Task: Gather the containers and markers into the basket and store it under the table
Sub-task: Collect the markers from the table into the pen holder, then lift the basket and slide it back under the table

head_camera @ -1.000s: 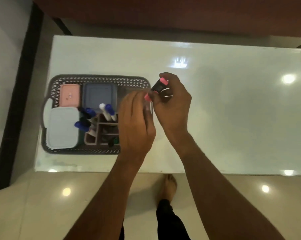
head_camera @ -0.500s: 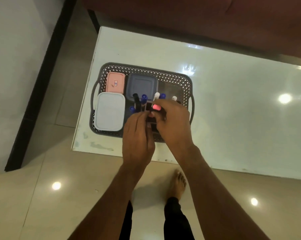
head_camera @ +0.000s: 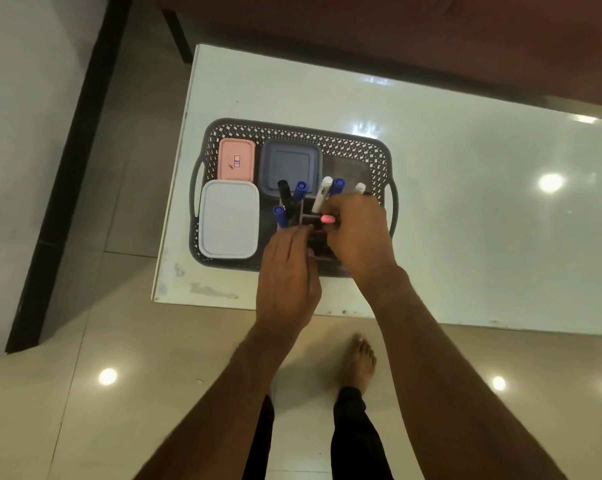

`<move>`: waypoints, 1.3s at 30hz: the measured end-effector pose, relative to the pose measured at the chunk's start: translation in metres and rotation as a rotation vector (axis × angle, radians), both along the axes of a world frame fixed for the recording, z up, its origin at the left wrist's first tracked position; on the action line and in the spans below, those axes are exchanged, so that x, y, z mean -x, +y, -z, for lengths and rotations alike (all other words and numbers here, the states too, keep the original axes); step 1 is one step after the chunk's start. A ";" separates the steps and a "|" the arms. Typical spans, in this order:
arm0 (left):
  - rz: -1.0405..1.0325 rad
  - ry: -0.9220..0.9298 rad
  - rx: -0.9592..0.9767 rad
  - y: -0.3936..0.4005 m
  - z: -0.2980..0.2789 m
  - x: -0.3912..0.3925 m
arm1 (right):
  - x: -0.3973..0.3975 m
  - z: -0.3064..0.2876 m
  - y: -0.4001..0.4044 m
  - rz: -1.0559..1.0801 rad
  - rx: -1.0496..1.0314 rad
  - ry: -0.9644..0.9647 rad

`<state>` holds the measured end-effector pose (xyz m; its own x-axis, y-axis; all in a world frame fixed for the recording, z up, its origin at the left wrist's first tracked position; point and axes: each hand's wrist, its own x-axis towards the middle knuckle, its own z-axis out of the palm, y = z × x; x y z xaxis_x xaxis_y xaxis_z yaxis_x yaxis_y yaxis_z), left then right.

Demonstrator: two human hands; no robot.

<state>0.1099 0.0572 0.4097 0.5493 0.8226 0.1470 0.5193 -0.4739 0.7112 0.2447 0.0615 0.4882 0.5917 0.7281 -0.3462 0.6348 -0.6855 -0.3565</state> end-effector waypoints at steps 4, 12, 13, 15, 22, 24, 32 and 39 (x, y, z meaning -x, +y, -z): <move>0.006 0.000 0.013 0.001 0.001 0.000 | 0.000 0.001 0.000 0.004 0.033 0.018; 0.030 0.025 0.041 0.002 -0.001 0.003 | 0.001 0.002 -0.003 0.034 -0.017 0.026; 0.028 0.026 0.047 0.001 0.000 0.005 | 0.002 0.001 -0.004 0.038 -0.036 0.028; 0.030 0.030 0.064 0.002 0.000 0.007 | 0.004 -0.001 -0.006 0.051 -0.091 0.024; -0.031 -0.118 -0.062 0.026 -0.016 0.018 | -0.010 0.004 -0.027 0.069 -0.714 -0.261; -0.063 -0.145 -0.119 0.043 -0.024 0.019 | -0.021 0.007 -0.030 0.111 -0.809 -0.290; -0.267 0.133 -0.070 0.126 -0.022 0.028 | -0.064 0.046 -0.045 0.489 -0.781 0.149; -0.328 0.131 0.320 0.165 -0.009 0.036 | -0.071 0.067 -0.052 0.535 -0.696 0.506</move>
